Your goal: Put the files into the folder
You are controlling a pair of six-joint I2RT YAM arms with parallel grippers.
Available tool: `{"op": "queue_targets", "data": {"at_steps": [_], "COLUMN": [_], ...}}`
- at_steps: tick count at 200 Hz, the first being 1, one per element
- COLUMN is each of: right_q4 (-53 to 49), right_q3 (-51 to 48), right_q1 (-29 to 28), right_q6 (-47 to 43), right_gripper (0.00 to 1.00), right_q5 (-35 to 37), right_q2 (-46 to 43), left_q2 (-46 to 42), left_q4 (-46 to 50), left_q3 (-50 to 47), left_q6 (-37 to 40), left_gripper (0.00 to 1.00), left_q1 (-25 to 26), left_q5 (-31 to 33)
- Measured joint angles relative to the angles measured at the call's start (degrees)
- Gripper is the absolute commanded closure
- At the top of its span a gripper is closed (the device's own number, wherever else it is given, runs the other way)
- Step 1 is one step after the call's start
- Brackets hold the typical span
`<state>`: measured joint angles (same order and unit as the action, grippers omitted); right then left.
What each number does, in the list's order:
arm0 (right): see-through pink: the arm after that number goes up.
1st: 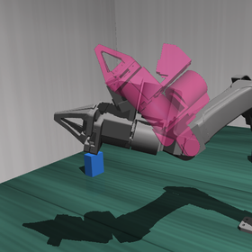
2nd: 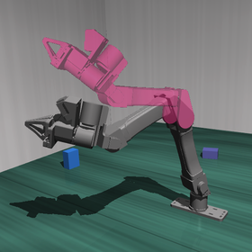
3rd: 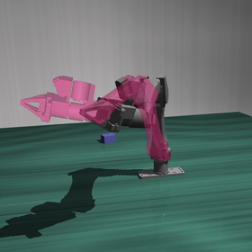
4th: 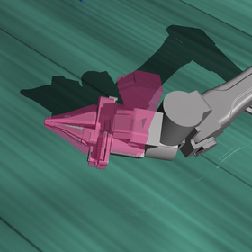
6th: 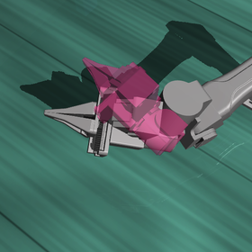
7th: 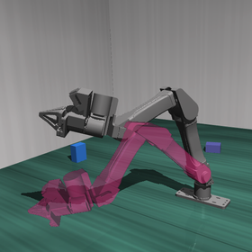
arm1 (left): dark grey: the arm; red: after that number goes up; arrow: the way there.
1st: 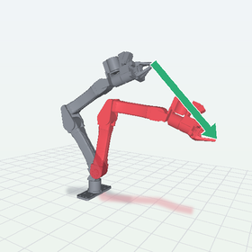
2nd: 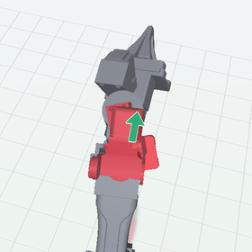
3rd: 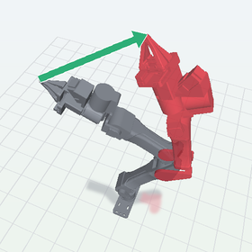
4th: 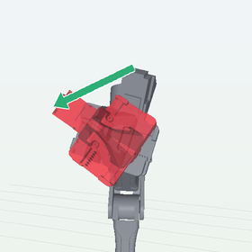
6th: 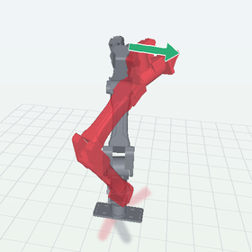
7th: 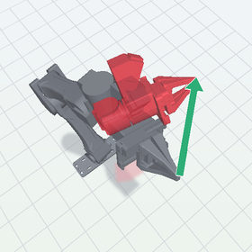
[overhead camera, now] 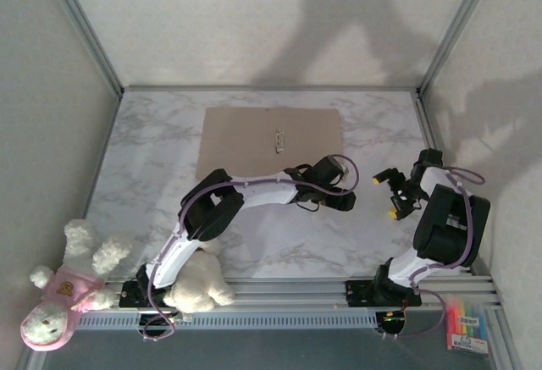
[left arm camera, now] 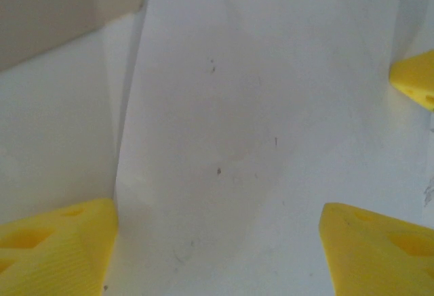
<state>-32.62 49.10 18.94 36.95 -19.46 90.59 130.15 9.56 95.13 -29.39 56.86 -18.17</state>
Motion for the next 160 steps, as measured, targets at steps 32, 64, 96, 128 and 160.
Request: {"op": "queue_targets", "data": {"at_steps": [32, 64, 96, 128, 160], "right_q4": [0.07, 0.09, 0.2, -0.48, -2.54], "right_q3": [1.46, 2.4, 3.32, 3.69, 3.65], "right_q1": [-1.05, -2.03, -3.17, -3.34, -3.34], "right_q6": [-0.28, -0.39, -1.07, -2.16, -3.61], "right_gripper": [0.01, 0.01, 0.01, 0.01, 0.01], "right_q5": [1.38, 2.27, 3.26, 4.55, 6.4], "right_q2": [1.03, 1.53, 2.05, 1.46, -3.45], "left_q2": [-1.75, -3.43, -5.57, -6.36, -6.36], "left_q4": [-0.61, -1.42, -0.31, 0.13, 1.05], "left_q3": [-2.78, -5.46, -7.67, -7.93, -7.04], "left_q6": [-1.31, -2.95, -5.6, -7.08, -7.56], "left_gripper": [0.22, 0.22, 0.22, 0.23, 0.23], "left_q1": [0.79, 1.77, 3.65, 4.55, 3.08], "left_q5": [-0.02, 0.0, -0.02, 0.28, 2.51]}}
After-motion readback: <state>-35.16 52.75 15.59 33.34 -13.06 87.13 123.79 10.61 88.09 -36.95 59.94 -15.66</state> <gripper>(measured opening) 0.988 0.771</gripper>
